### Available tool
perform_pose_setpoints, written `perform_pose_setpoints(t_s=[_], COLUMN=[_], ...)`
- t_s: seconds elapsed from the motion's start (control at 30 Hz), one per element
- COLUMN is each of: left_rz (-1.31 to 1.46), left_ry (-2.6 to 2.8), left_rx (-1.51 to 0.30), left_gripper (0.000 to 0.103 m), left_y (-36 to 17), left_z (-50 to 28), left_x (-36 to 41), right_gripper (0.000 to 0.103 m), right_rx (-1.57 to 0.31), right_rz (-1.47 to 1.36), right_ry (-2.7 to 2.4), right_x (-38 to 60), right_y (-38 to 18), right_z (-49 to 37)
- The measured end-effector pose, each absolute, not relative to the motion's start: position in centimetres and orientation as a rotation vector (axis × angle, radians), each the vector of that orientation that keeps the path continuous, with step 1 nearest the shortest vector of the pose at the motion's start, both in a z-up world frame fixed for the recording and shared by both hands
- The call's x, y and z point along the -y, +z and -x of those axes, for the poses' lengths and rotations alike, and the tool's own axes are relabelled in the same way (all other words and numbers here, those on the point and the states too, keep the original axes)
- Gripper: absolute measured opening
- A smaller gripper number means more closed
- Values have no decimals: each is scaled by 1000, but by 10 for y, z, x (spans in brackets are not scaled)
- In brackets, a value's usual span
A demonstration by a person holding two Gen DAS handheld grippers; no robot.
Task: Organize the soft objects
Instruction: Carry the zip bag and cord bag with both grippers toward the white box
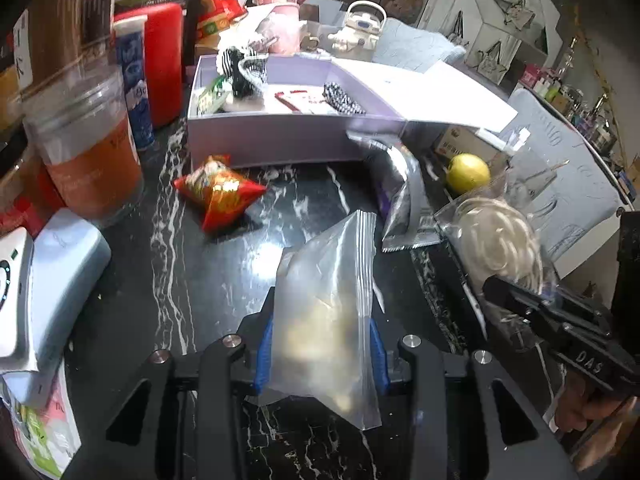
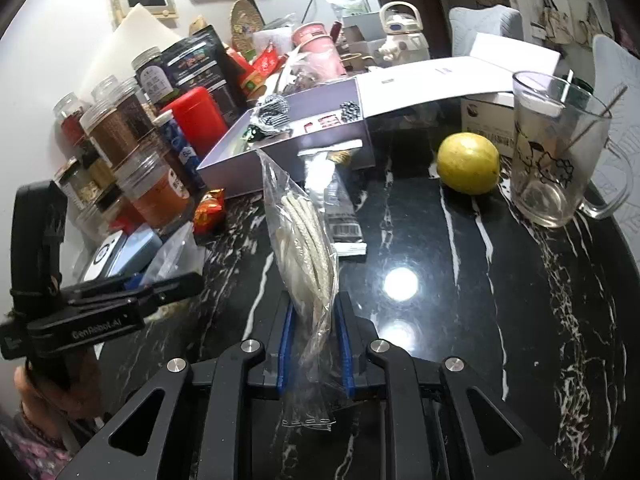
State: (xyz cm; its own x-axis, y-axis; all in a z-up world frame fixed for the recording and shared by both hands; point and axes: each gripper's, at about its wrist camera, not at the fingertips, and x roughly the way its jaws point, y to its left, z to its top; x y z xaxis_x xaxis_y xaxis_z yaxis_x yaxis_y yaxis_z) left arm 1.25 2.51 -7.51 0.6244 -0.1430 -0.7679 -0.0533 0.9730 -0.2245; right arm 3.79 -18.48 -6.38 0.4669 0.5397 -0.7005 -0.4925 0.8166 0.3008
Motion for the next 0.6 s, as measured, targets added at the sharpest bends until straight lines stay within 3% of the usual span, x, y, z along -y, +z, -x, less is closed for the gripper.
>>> perform_pose_setpoints(t_s=[0.6], left_rz=[219], left_ry=[-74], left_rx=[-734], left_gripper=[38], left_y=[-18], left_z=[-23], left_x=[-32], right_gripper=[19], right_rx=[-800], right_rz=[9], right_ry=[688], right_x=[161], right_y=[-19], right_z=[-36])
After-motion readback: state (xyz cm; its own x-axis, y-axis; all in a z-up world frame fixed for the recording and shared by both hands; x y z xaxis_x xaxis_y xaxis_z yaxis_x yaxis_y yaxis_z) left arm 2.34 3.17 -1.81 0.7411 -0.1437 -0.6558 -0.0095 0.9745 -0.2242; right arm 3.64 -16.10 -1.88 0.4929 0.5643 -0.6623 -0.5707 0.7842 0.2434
